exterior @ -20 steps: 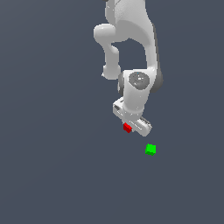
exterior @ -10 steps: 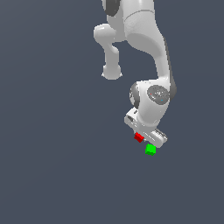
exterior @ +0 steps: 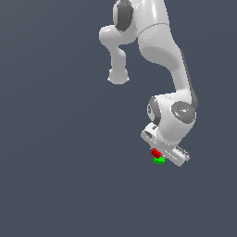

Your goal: Stack the red cube on top of the green cube.

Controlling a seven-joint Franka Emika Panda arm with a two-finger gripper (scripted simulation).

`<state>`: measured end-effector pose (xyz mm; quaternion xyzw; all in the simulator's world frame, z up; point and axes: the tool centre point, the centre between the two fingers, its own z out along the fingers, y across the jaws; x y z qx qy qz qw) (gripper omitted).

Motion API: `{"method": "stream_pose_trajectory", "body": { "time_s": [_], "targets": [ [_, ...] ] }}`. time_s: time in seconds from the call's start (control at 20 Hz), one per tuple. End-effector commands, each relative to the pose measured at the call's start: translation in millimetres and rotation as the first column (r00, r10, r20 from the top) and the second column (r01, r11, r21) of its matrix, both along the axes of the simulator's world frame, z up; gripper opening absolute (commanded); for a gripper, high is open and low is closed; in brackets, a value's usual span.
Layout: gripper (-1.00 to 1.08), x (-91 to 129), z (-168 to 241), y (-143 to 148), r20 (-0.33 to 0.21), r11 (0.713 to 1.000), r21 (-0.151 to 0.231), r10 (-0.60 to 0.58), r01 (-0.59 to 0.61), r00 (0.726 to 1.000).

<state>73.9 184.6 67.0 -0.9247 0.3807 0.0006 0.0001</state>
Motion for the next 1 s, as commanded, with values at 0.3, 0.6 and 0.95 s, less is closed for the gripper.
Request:
{"method": "stream_pose_trajectory", "body": {
  "time_s": [0.3, 0.6, 0.95],
  "targets": [
    [-1.00, 13.5, -4.6, 14.7, 0.001, 1.000, -0.001, -0.001, 0.001, 1.000],
    [1.00, 15.3, -5.0, 16.0, 0.001, 1.000, -0.001, -0.001, 0.001, 1.000],
    [1.00, 15.3, -5.0, 16.0, 0.001, 1.000, -0.001, -0.001, 0.001, 1.000]
  ]
}}
